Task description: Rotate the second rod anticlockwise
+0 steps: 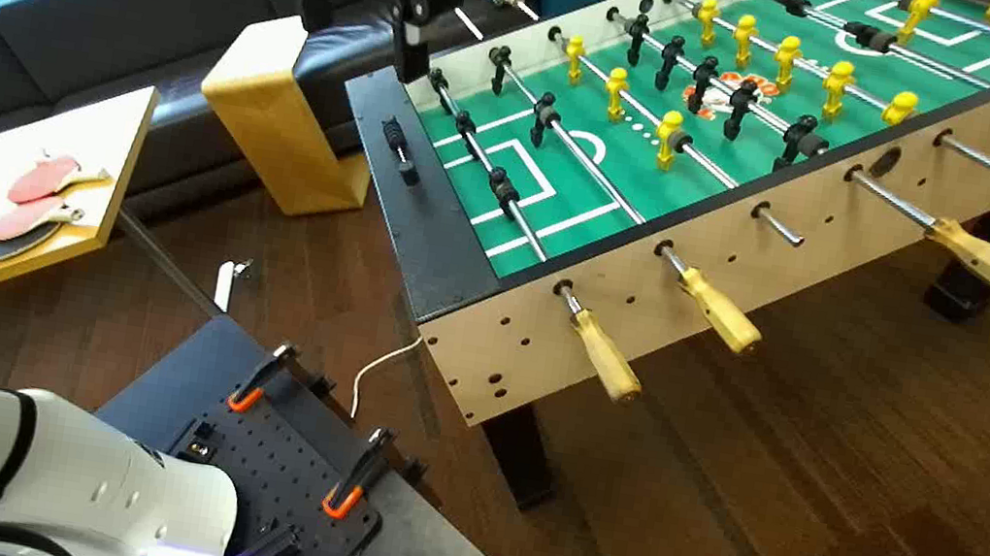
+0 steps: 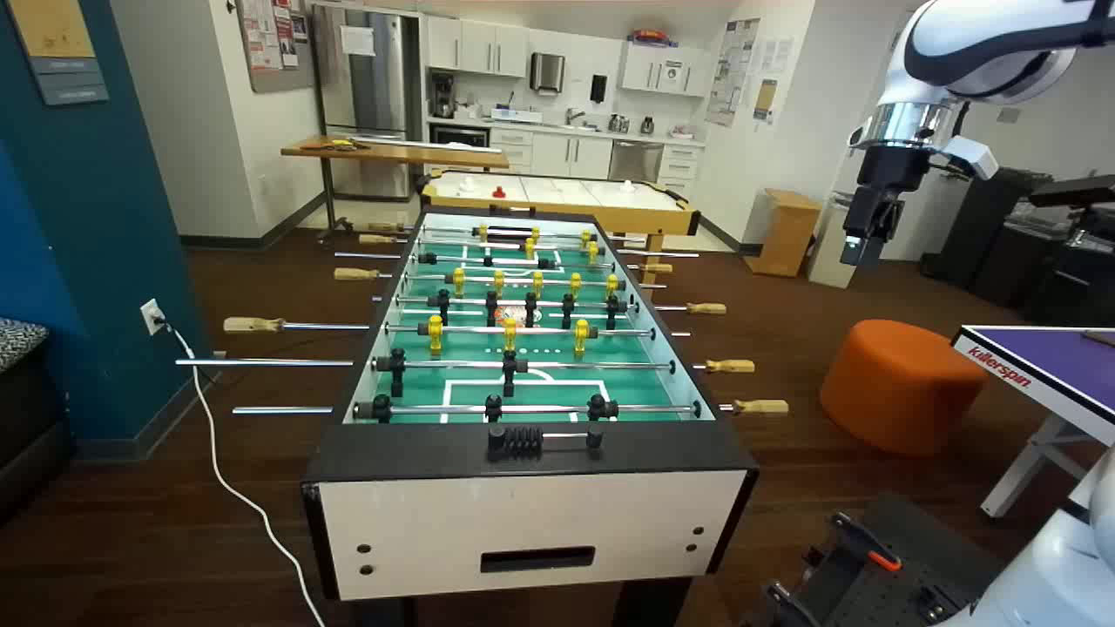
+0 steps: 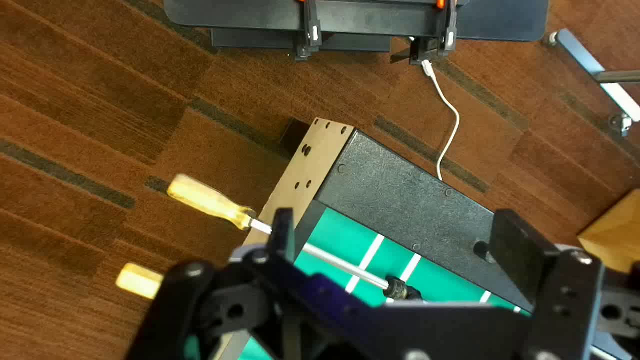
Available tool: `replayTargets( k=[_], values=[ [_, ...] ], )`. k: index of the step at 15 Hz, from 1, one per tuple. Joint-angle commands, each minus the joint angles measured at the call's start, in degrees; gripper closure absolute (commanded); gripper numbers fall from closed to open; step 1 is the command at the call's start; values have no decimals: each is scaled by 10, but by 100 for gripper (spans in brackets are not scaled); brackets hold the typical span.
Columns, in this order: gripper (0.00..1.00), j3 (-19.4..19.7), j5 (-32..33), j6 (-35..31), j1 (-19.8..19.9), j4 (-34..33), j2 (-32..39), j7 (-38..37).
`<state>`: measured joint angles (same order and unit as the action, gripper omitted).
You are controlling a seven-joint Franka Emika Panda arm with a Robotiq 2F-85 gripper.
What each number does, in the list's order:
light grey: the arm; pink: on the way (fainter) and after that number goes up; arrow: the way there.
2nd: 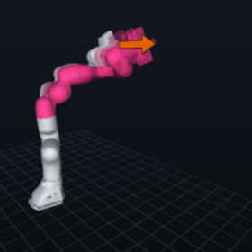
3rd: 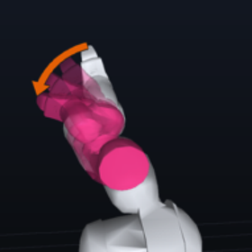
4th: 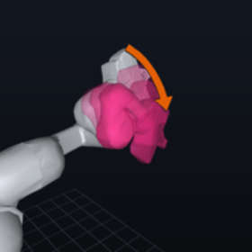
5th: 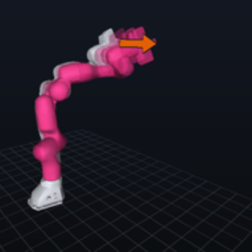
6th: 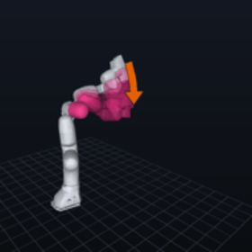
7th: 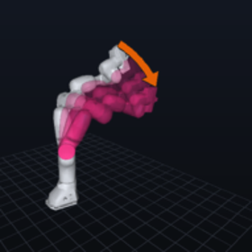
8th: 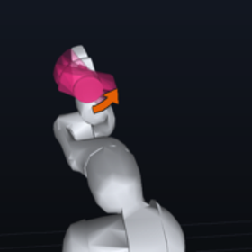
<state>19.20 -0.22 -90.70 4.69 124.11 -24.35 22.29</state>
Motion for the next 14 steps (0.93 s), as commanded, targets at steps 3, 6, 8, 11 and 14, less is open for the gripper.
replayTargets(
  k=[3, 6, 8, 11, 14],
  values=[
    [0, -11, -4, 2, 14, -2, 3, 5],
    [0, -11, -4, 2, 14, -2, 3, 5],
    [0, -11, -4, 2, 14, -2, 3, 5],
    [0, 10, -49, -10, 19, -44, 50, -5],
    [0, 34, -96, -13, 33, -96, 115, 9]
  ],
)
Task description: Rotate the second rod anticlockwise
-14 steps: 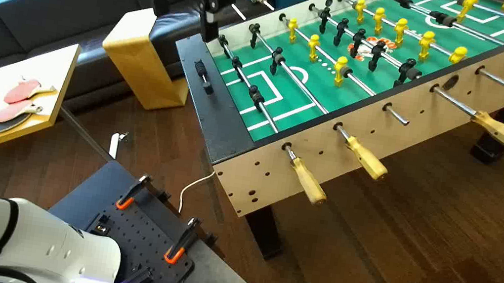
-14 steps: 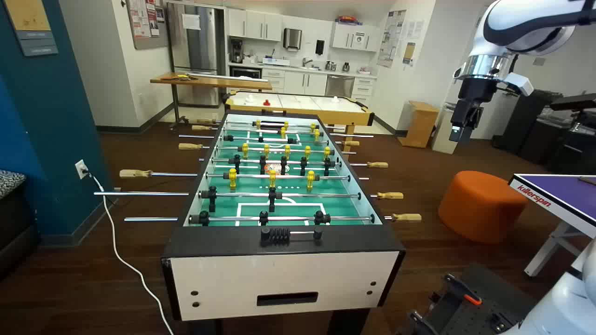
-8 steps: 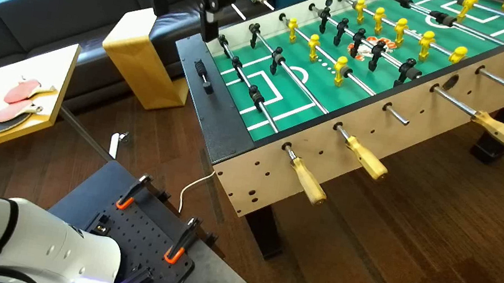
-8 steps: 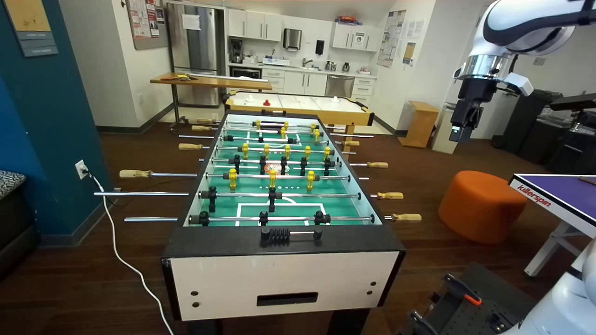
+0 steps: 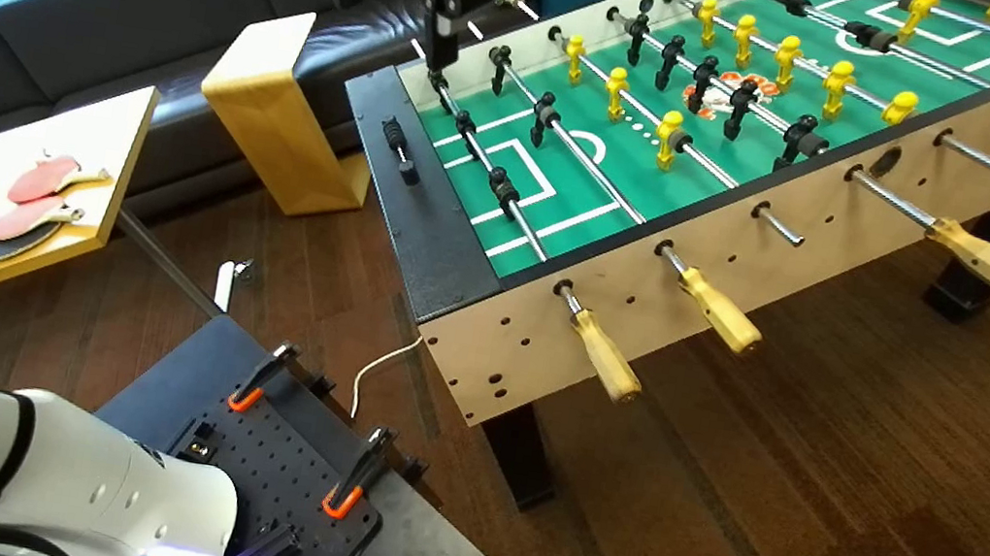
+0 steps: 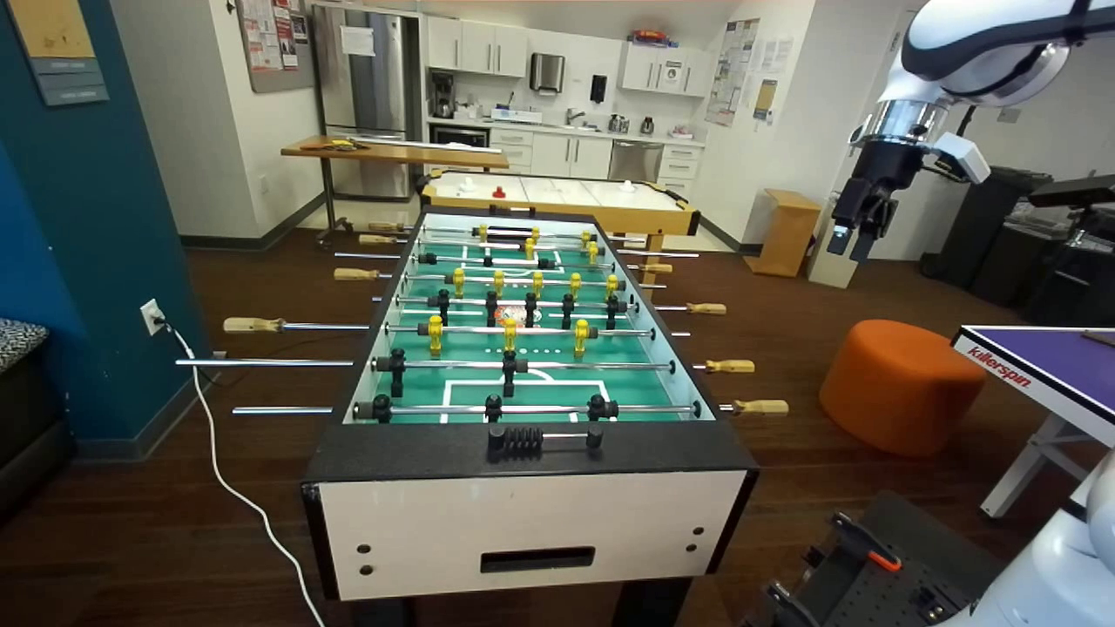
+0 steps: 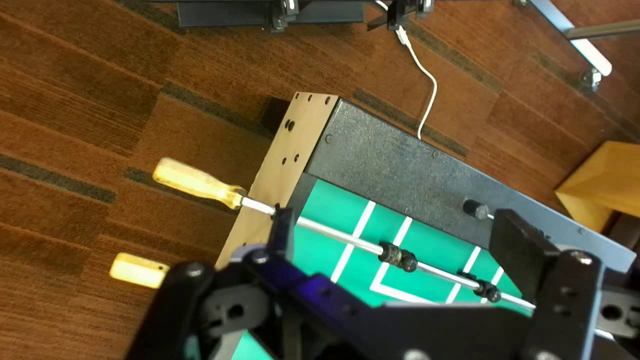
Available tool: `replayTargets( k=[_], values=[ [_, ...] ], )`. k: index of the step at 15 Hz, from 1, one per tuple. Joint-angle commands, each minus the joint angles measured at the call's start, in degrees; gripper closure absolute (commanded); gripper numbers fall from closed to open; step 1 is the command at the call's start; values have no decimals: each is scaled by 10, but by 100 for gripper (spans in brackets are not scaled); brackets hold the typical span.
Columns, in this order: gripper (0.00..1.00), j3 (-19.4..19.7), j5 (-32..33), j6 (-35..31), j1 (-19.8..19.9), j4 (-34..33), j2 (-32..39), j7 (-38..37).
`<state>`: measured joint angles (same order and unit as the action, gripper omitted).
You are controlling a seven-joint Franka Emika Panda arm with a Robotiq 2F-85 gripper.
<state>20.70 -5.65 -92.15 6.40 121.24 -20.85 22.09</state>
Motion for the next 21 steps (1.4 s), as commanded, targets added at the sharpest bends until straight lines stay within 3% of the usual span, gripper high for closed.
replayTargets(
  k=[1, 6, 13, 17, 19, 21],
  values=[
    [0, 28, -59, 8, 22, -88, 107, 10],
    [0, 51, -148, 41, 80, -202, 267, -6],
    [0, 12, -267, 131, 223, -357, 469, -70],
    [0, -18, -326, 140, 284, -391, 529, -99],
    [0, -27, -306, 113, 287, -362, 514, -79],
    [0, -33, -309, 113, 297, -374, 529, -85]
  ],
)
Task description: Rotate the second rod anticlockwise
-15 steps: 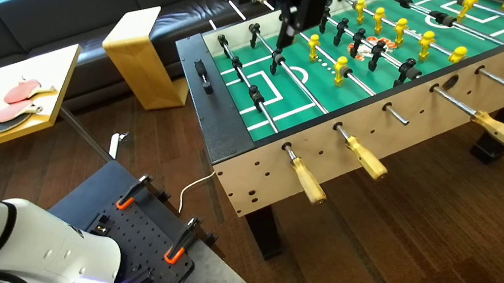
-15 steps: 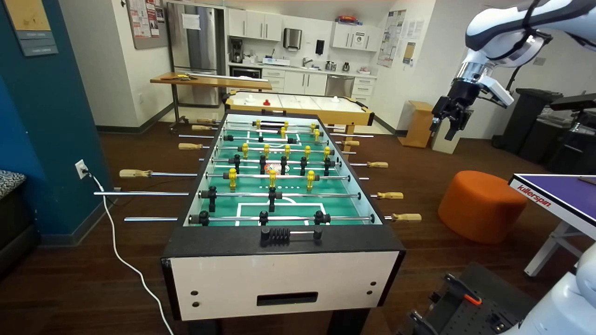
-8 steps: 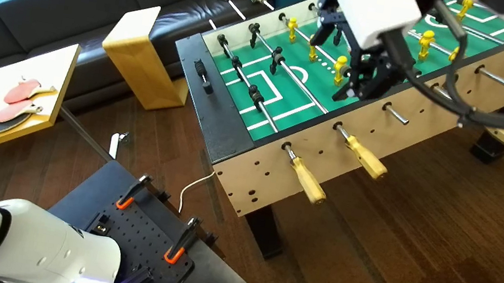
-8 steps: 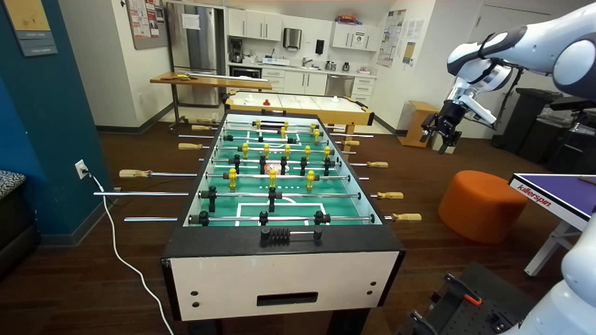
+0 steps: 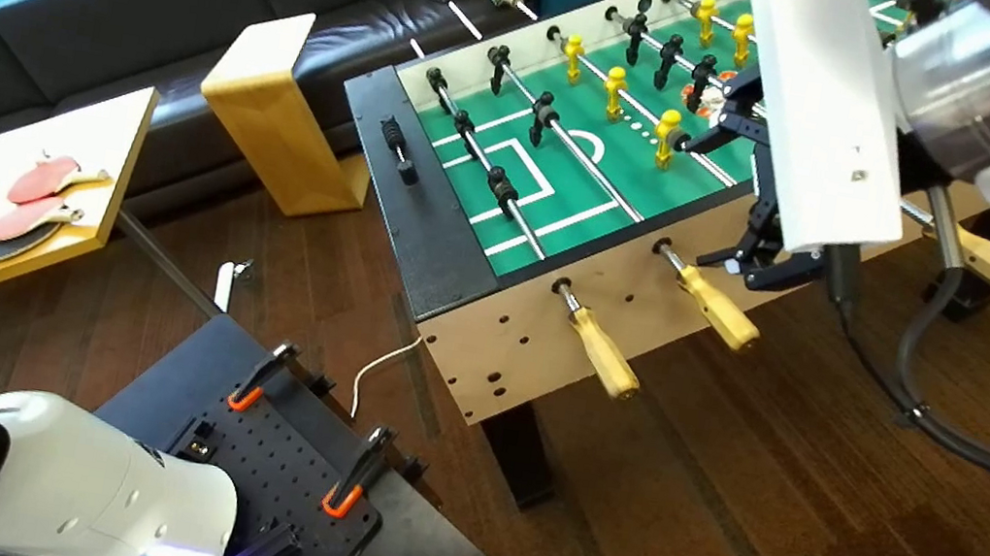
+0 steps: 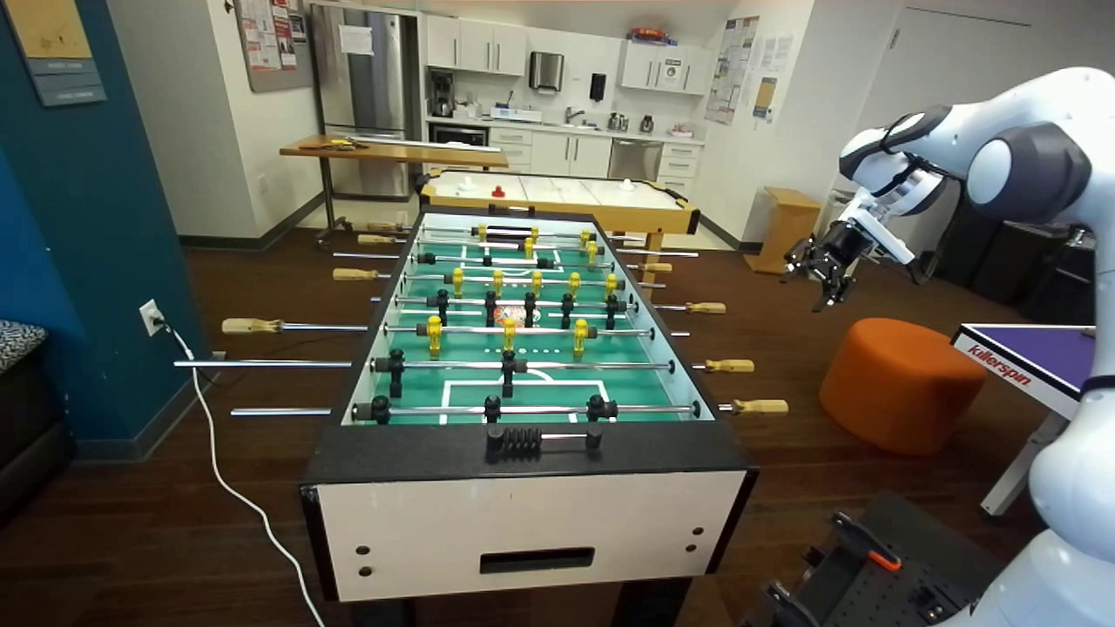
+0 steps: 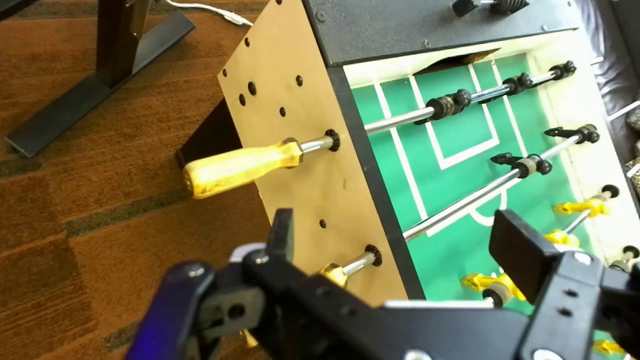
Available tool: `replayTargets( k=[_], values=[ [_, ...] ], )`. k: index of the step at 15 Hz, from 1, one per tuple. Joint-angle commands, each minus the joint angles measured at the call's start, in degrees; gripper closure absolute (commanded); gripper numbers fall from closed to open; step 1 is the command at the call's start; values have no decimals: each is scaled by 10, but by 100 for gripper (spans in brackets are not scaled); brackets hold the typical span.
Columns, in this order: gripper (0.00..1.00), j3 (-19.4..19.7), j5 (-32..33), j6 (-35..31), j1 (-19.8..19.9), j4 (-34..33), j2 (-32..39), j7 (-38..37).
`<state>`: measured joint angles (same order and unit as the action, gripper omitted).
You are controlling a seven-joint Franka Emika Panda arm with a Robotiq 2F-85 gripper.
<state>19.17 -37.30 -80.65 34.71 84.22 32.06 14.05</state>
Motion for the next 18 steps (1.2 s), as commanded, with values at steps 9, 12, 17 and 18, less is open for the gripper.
replayTargets(
  k=[9, 12, 17, 18],
  values=[
    [0, -41, -48, 125, 65, -118, 106, -154],
    [0, -50, -89, 147, 99, -172, 169, -232],
    [0, -63, -185, 110, 143, -218, 247, -370],
    [0, -67, -203, 105, 151, -223, 258, -397]
  ],
)
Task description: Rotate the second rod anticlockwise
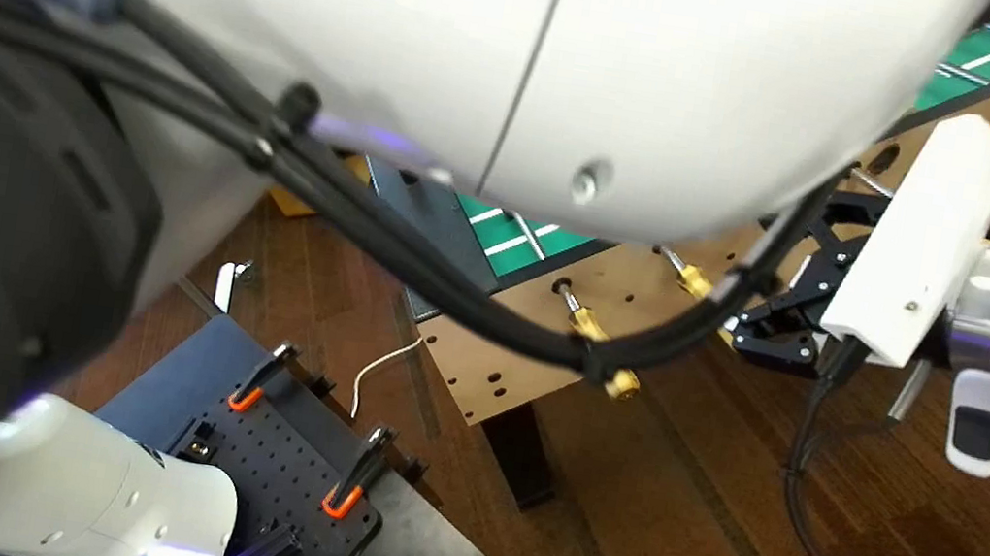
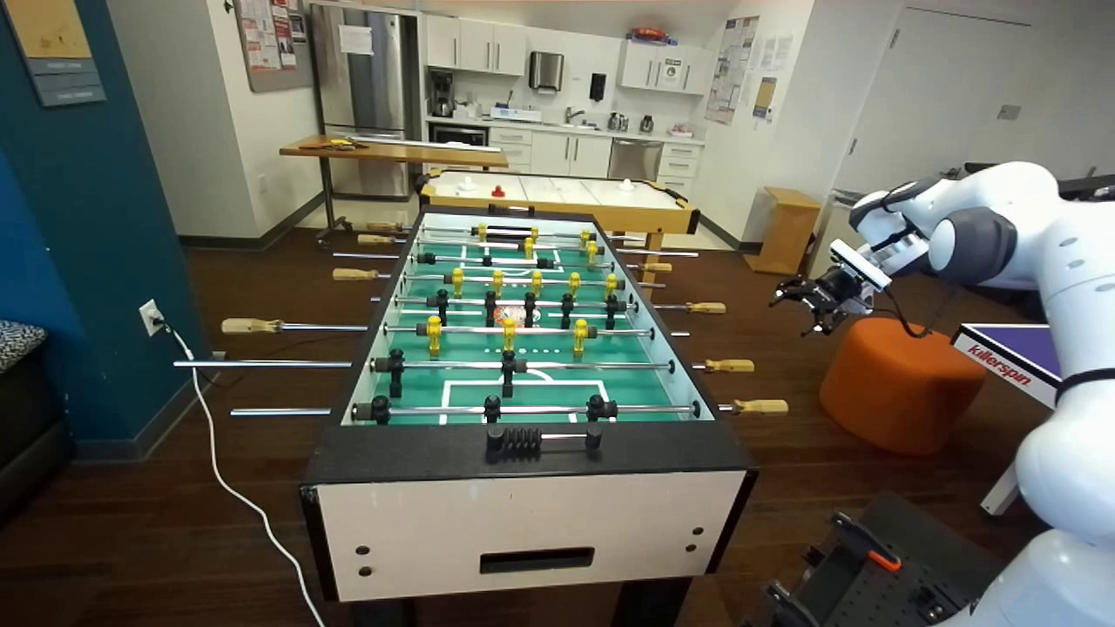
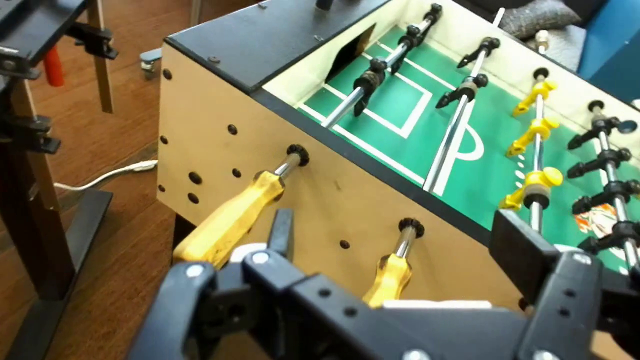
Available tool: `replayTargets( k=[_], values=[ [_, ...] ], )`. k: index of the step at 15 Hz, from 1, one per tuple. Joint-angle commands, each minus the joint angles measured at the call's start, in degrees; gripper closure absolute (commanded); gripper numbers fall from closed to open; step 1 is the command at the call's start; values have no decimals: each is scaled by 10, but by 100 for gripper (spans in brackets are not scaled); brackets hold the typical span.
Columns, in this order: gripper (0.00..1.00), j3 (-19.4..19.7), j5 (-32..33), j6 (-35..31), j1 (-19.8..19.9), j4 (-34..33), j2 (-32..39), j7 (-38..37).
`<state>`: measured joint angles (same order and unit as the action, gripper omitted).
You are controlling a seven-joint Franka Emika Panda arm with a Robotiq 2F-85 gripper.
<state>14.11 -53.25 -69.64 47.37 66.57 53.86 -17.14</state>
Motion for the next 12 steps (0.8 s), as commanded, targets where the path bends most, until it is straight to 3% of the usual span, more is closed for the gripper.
replayTargets(
  k=[1, 2, 7, 12],
  values=[
    [0, -19, -60, -1, 30, -51, 49, -116],
    [0, -12, -32, -3, 19, -21, 28, -56],
    [0, -19, -50, -3, 31, -38, 48, -94],
    [0, -28, -88, 44, 44, -58, 79, -235]
  ],
)
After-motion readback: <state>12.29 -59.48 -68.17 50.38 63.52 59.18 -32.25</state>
